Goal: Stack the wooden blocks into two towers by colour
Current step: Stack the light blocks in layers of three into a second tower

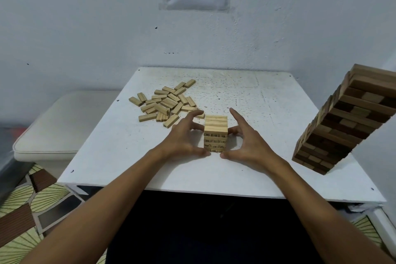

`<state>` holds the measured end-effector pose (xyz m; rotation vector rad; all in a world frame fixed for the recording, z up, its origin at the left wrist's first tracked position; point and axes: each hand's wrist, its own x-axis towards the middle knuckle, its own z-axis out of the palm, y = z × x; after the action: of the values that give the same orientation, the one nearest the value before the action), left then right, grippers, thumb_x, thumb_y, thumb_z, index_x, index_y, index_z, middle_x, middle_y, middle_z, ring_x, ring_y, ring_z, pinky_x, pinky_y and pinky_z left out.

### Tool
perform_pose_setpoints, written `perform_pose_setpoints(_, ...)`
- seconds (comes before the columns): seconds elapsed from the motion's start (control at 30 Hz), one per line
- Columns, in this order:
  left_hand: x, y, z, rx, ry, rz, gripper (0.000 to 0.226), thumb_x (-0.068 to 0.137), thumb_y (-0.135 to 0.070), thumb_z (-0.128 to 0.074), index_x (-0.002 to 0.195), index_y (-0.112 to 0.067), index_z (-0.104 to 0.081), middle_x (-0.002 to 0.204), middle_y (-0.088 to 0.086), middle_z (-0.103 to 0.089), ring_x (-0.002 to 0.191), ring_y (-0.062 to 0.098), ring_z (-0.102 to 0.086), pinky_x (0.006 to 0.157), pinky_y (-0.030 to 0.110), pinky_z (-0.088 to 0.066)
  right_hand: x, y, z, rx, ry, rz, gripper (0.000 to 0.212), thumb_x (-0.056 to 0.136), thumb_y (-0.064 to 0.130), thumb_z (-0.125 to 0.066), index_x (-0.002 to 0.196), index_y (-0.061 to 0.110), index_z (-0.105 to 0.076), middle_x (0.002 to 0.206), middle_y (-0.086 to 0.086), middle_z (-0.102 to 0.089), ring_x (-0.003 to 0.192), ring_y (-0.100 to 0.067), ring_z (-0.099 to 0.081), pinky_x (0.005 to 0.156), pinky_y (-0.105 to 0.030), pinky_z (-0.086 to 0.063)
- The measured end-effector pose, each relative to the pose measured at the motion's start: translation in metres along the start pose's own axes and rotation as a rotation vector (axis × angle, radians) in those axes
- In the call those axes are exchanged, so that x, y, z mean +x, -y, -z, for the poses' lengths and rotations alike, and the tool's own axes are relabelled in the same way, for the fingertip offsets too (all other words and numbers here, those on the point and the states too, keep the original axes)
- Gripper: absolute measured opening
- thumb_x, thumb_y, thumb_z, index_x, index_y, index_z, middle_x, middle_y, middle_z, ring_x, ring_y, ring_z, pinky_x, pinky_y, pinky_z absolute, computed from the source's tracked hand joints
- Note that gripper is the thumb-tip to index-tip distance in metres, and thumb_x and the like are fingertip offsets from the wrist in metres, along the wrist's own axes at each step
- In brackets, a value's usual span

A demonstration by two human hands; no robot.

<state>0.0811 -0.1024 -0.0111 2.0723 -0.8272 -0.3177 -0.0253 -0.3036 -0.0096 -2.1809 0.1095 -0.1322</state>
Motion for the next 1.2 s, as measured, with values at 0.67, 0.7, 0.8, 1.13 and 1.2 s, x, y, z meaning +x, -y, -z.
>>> perform_pose_setpoints(0.67, 0.009, 0.002, -0.006, -0.048, 0.023, -0.014, 0.102, 0.050, -0.034, -0.084, 0.136, -0.043, -0.031, 0.106, -0.004, -0.064, 0.112, 0.013, -0.059, 0.100, 0.042, -0.048, 0.008, 0.003, -0.005, 0.063, 0.014, 0.032, 0.110, 0.067, 0.016, -0.084, 0.151, 0.041, -0.017, 0.108, 0.005, -0.063, 0.106, -0.002, -0.057, 0.082, -0.009, -0.044)
perform_pose_setpoints(0.7, 0.008, 0.002, -0.006, -0.051, 0.020, -0.016, 0.102, 0.050, -0.033, -0.084, 0.136, -0.042, -0.031, 0.106, -0.004, -0.064, 0.111, 0.012, -0.060, 0.099, 0.040, -0.048, 0.009, 0.004, -0.005, 0.062, 0.017, 0.033, 0.109, 0.067, 0.016, -0.084, 0.151, 0.041, -0.018, 0.108, 0.005, -0.062, 0.107, -0.002, -0.057, 0.080, -0.006, -0.043)
perform_pose_setpoints(0.8, 0.004, 0.005, -0.001, -0.058, -0.002, -0.014, 0.102, 0.051, -0.029, -0.084, 0.138, -0.037, -0.031, 0.104, -0.004, -0.064, 0.108, 0.010, -0.061, 0.096, 0.037, -0.050, 0.012, 0.007, -0.010, 0.044, 0.030, 0.044, 0.108, 0.068, 0.019, -0.084, 0.151, 0.040, -0.018, 0.109, 0.007, -0.062, 0.109, -0.002, -0.056, 0.078, -0.002, -0.040)
perform_pose_setpoints(1.13, -0.035, 0.029, 0.040, -0.007, -0.126, 0.062, 0.100, 0.048, -0.038, -0.084, 0.134, -0.043, -0.033, 0.107, -0.007, -0.066, 0.108, 0.009, -0.061, 0.097, 0.040, -0.050, 0.032, 0.041, -0.053, 0.044, 0.133, 0.147, 0.103, 0.069, 0.017, -0.083, 0.150, 0.037, -0.022, 0.112, 0.004, -0.061, 0.108, -0.004, -0.055, 0.073, 0.001, -0.041)
perform_pose_setpoints(1.2, -0.045, 0.035, 0.050, -0.002, -0.158, 0.090, 0.099, 0.048, -0.040, -0.082, 0.134, -0.044, -0.034, 0.106, -0.009, -0.066, 0.108, 0.008, -0.061, 0.097, 0.038, -0.050, 0.037, 0.049, -0.064, 0.049, 0.161, 0.164, 0.103, 0.069, 0.017, -0.082, 0.150, 0.037, -0.022, 0.111, 0.005, -0.061, 0.107, -0.004, -0.056, 0.074, 0.000, -0.042)
